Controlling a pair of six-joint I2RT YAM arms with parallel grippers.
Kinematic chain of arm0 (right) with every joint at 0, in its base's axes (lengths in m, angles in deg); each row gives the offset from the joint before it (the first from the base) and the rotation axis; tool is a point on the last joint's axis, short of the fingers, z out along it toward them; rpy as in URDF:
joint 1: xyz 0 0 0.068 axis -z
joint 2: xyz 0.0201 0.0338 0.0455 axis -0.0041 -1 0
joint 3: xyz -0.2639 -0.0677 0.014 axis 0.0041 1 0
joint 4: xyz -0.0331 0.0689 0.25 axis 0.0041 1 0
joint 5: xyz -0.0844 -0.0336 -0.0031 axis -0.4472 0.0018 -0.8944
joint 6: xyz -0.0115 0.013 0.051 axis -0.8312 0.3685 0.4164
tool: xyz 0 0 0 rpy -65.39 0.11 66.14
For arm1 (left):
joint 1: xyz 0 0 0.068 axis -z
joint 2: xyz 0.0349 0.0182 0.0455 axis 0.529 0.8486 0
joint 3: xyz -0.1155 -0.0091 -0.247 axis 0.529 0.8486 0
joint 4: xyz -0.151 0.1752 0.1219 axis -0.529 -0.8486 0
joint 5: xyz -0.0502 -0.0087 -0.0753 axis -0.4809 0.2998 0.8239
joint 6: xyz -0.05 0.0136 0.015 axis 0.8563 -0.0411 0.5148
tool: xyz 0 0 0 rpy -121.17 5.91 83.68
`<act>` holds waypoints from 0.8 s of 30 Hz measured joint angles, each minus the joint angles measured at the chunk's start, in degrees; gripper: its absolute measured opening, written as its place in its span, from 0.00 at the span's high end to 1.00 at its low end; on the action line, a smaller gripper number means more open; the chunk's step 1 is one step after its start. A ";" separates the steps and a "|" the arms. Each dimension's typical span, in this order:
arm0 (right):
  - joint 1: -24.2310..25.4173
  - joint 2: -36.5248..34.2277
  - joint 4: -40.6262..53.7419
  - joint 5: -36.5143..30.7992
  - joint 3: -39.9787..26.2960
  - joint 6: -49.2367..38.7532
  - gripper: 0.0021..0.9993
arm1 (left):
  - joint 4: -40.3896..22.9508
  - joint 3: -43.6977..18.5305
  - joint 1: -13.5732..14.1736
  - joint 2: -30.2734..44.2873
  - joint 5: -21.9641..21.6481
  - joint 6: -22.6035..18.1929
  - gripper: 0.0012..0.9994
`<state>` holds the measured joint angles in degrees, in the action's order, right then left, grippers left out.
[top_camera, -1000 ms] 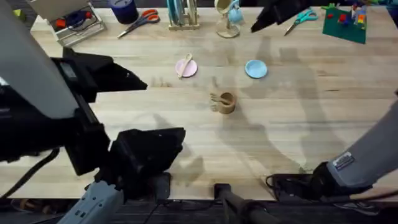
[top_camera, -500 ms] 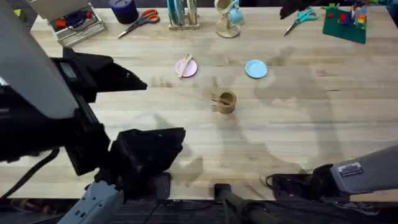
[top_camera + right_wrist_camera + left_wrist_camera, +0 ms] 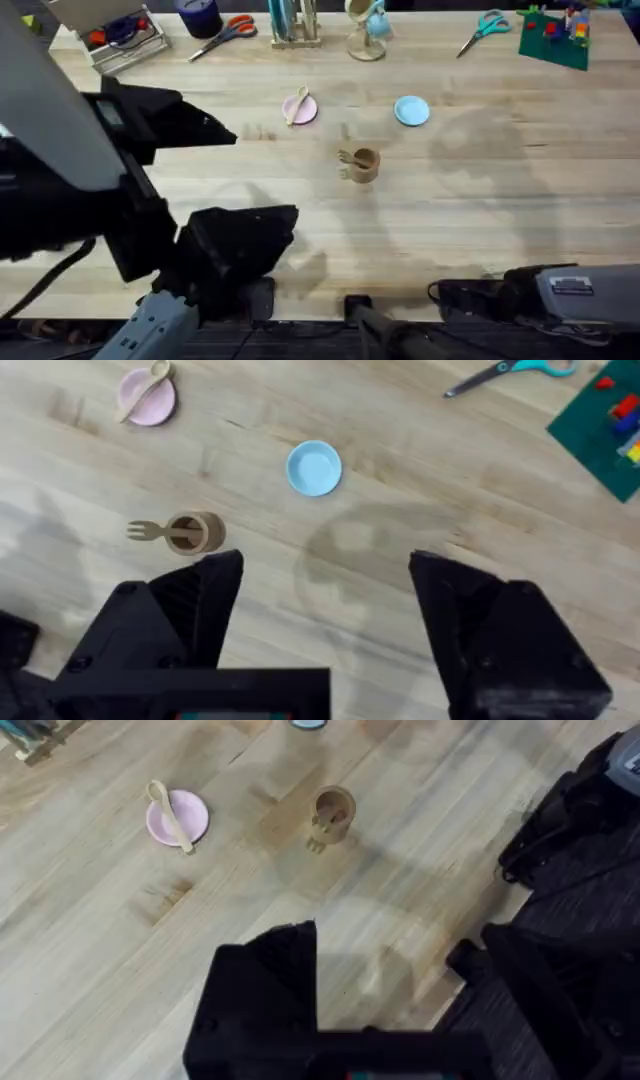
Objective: Pick up a utensil and set it on the pink plate, then put the other utensil in the container.
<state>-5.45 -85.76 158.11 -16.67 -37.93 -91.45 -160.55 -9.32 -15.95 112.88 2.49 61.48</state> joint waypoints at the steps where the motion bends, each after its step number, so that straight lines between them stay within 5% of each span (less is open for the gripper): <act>1: 0.00 0.45 0.02 -0.29 -0.02 0.16 0.00 | 0.00 0.00 0.00 0.00 0.00 0.00 0.01; 24: 0.00 1.06 0.26 -1.56 -0.02 0.97 0.00 | 0.02 0.00 0.00 0.00 -0.04 0.00 0.01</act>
<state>-5.45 -84.70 158.37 -18.23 -37.96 -90.48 -160.53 -9.32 -15.95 112.88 2.44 61.48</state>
